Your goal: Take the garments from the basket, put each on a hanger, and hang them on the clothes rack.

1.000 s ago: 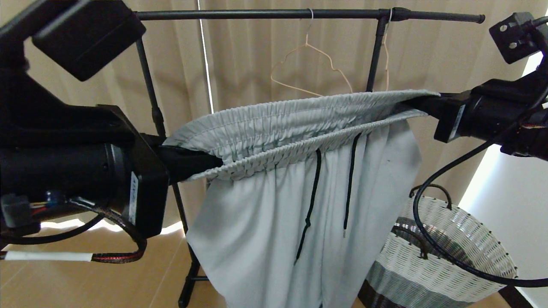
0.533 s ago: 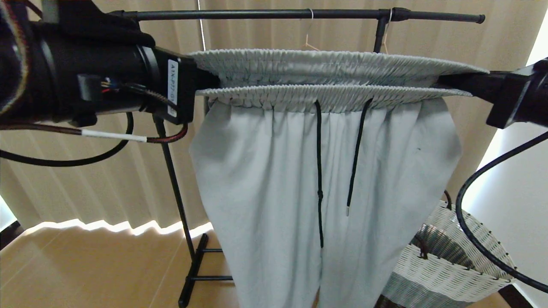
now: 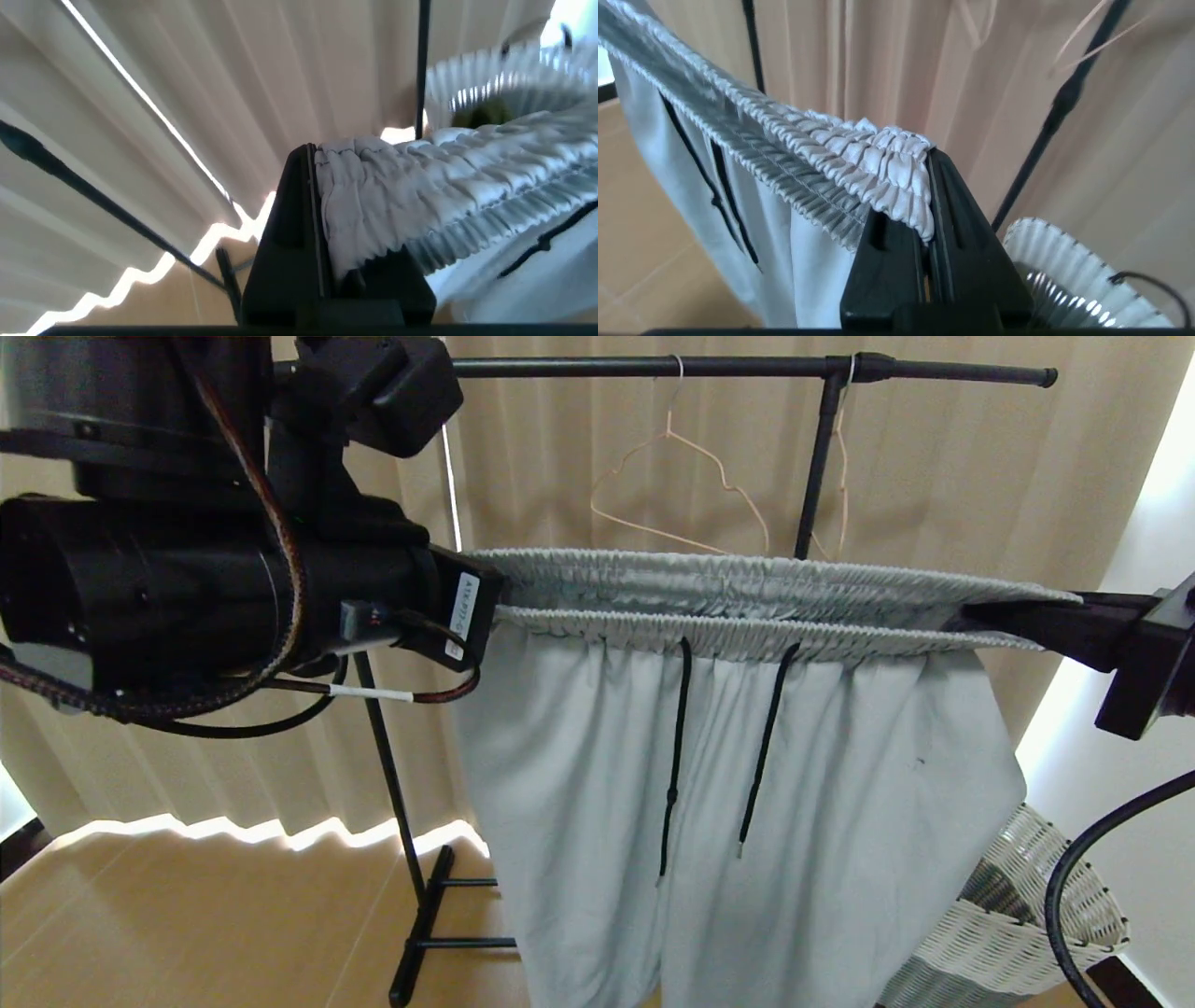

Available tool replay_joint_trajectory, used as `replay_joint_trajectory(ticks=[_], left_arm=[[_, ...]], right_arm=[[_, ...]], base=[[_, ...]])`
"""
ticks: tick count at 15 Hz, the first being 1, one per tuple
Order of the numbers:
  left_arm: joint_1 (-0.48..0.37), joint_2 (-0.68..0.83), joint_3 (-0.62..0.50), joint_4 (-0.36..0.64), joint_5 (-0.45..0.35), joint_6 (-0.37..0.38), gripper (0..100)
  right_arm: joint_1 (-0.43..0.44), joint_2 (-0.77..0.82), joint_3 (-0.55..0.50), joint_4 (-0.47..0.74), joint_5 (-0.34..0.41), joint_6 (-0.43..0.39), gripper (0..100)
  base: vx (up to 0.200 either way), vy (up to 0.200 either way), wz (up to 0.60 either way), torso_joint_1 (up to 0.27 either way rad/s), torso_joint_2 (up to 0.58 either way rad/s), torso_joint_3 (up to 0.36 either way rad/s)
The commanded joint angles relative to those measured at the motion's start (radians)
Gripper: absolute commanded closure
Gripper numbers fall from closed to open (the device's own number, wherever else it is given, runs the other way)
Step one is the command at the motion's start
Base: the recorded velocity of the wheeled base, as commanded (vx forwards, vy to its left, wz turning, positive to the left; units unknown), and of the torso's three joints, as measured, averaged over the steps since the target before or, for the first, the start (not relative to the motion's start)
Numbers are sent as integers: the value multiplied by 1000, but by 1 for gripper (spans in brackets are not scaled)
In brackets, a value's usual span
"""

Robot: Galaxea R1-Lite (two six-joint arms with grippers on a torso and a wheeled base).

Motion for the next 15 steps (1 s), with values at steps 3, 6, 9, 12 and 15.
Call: replay_joint_trajectory(ticks=[3, 6, 9, 12, 15], left_arm=[[-31, -22, 42, -16, -1, 0, 100], [-42, -37, 45, -14, -6, 0, 100], [-40, -37, 62, -16, -4, -5, 100], [-40, -45, 63, -16, -6, -5, 100], [-40, -45, 63, -16, -6, 0, 100]], right_arm=[[39, 32, -3, -4, -1, 0, 100], [39, 27, 0, -4, -4, 0, 100], [37, 22, 2, -4, -4, 0, 100], [37, 16, 5, -4, -6, 0, 100], [37, 16, -6, -6, -4, 0, 100]], base=[[0, 0, 0, 0, 0, 0], [0, 0, 0, 0, 0, 0], [0, 0, 0, 0, 0, 0], [0, 0, 0, 0, 0, 0], [0, 0, 0, 0, 0, 0]])
